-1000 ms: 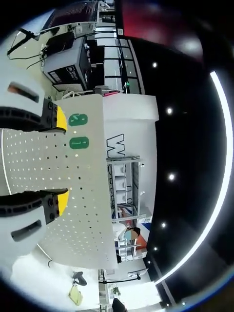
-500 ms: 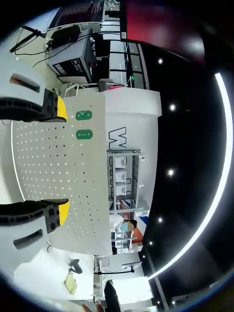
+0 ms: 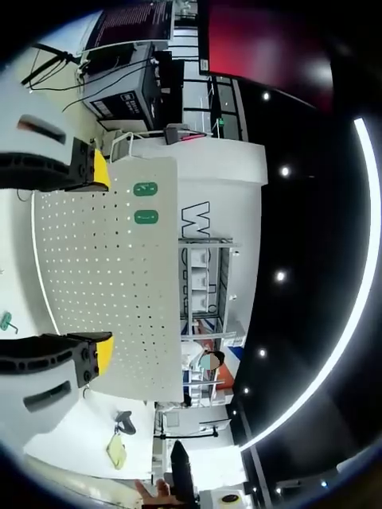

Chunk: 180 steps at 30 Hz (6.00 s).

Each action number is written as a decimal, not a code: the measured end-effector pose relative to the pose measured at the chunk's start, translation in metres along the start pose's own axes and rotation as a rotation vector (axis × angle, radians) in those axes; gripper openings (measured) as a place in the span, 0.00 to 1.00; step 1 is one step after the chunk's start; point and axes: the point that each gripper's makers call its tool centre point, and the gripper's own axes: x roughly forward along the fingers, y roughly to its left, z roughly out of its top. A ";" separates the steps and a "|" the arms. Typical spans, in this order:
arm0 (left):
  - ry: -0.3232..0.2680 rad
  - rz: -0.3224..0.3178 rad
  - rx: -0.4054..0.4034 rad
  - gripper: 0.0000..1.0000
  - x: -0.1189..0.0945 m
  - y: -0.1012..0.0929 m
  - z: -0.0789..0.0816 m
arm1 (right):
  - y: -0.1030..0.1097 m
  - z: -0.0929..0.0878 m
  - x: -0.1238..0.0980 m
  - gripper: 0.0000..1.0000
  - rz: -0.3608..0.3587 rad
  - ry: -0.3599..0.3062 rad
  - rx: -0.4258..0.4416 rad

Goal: Insert the hook assembly into the mounting plate slot until the hook locks in place.

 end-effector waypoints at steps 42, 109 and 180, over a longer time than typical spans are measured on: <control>0.111 -0.086 -0.018 0.74 -0.046 -0.030 -0.063 | -0.001 -0.073 0.008 0.97 0.008 0.143 0.087; 0.337 -0.171 -0.078 0.70 -0.046 -0.052 -0.162 | -0.043 -0.233 0.064 0.76 -0.031 0.488 0.271; 0.570 -0.434 -0.063 0.67 -0.048 -0.066 -0.223 | -0.058 -0.325 0.122 0.42 -0.026 0.694 0.313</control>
